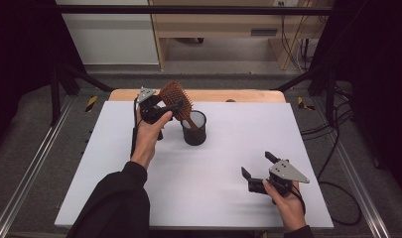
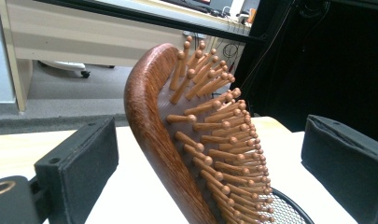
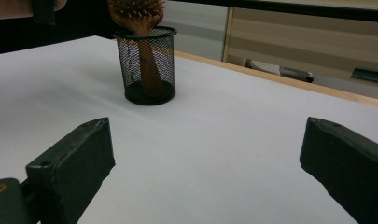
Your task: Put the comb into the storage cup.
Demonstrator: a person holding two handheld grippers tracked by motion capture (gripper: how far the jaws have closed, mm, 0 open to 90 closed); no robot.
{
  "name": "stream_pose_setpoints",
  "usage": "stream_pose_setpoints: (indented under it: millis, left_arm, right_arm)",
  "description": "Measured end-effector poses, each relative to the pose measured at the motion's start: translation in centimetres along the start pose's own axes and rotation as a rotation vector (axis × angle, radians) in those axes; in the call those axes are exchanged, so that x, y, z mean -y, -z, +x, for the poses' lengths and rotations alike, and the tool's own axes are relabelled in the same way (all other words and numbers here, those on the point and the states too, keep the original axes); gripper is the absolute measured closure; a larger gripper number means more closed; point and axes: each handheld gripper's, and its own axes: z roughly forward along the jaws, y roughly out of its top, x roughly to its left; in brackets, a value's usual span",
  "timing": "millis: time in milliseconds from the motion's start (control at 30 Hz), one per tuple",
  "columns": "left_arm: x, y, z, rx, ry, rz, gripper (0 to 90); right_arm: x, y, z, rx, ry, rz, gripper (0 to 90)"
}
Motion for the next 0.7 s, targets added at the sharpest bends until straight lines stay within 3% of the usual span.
stream_pose_setpoints:
  millis: [100, 233, 333, 500, 700]
  left_arm:
    - [0.0, -0.1, 0.2, 0.022, 0.044, -0.012, 6.9]
    - [0.0, -0.2, 0.6, -0.007, 0.071, -0.013, 14.8]
    - [-0.1, 0.0, 0.9, 0.002, 0.064, -0.021, 33.2]
    - [-0.3, -0.1, 0.0, 0.029, 0.034, -0.021, 39.7]
    - [-0.5, -0.2, 0.2, 0.051, 0.109, -0.029, 47.4]
  right_arm:
    - [0.0, 0.0, 0.0, -0.001, 0.001, 0.002, 3.3]
    - [0.0, 0.0, 0.0, 0.001, 0.0, -0.001, 3.3]
    - [0.0, 0.1, -0.1, 0.001, -0.002, -0.001, 3.3]
    - [0.0, 0.0, -0.1, -0.003, -0.001, -0.002, 3.3]
    - [0.0, 0.1, 0.0, -0.002, 0.001, -0.003, 3.3]
